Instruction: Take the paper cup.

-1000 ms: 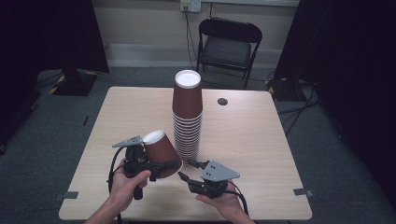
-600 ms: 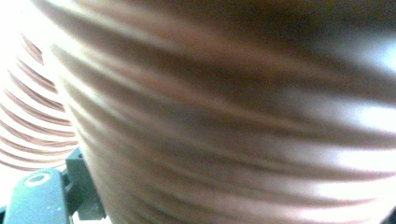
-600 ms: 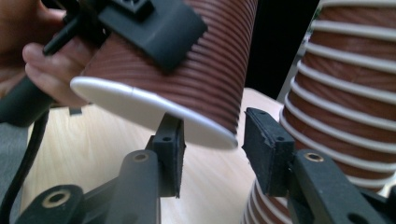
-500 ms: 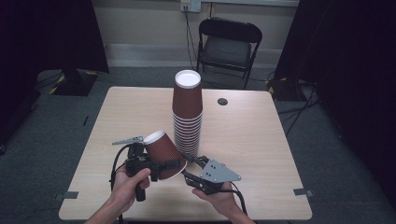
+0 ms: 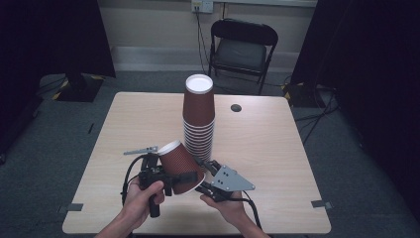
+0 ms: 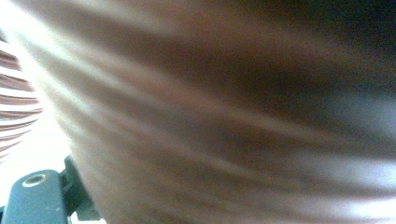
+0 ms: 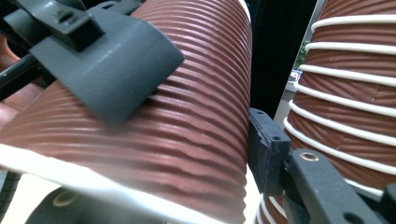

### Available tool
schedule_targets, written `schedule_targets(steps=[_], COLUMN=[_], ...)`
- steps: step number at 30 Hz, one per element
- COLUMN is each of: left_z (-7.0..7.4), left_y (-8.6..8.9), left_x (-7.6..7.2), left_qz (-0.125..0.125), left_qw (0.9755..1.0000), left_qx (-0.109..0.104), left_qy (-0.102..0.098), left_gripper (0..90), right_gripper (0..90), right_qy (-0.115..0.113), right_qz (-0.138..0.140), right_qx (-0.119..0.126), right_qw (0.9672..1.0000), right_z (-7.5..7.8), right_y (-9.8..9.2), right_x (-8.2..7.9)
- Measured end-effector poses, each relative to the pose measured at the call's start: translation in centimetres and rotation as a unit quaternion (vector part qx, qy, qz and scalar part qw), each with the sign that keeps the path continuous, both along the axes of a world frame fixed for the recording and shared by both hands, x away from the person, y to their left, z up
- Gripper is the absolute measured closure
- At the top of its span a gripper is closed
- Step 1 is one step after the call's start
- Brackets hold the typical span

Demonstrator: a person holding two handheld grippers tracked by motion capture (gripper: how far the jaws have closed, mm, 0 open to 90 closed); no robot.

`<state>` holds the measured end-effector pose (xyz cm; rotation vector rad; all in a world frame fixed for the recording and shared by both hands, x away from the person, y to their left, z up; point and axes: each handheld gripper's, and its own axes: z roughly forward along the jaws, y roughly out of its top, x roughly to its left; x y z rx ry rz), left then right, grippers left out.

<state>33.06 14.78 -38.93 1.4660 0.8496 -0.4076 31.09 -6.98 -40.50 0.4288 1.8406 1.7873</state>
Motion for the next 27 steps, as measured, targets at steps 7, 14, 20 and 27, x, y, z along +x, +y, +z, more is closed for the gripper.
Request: schedule_targets(steps=[7,14,20,27], left_z=[-0.13,0.04,0.17,0.68], left_y=[-0.15,0.01,0.05,0.63], left_x=[0.08,0.18,0.28,0.44], left_qz=[0.005,0.004,-0.004,0.01], left_qw=[0.9995,0.9993,0.9992,0.999], left_qx=[-0.029,-0.032,-0.035,-0.03], left_qy=[-0.013,-0.02,-0.017,-0.031], left_gripper=[10.4,8.8,7.8,4.8], right_gripper=[78.7,84.2,85.8,86.3], right_qy=[0.004,-0.002,-0.011,-0.01], right_qz=[-0.027,-0.04,-0.04,-0.028], right_qx=[0.021,0.04,0.039,0.03], right_qw=[0.9994,0.9984,0.9984,0.9991], right_z=[0.06,0.3,0.45,0.43], right_y=[-0.13,-0.37,-0.67,-0.76], right_x=[0.08,0.08,-0.12,-0.51])
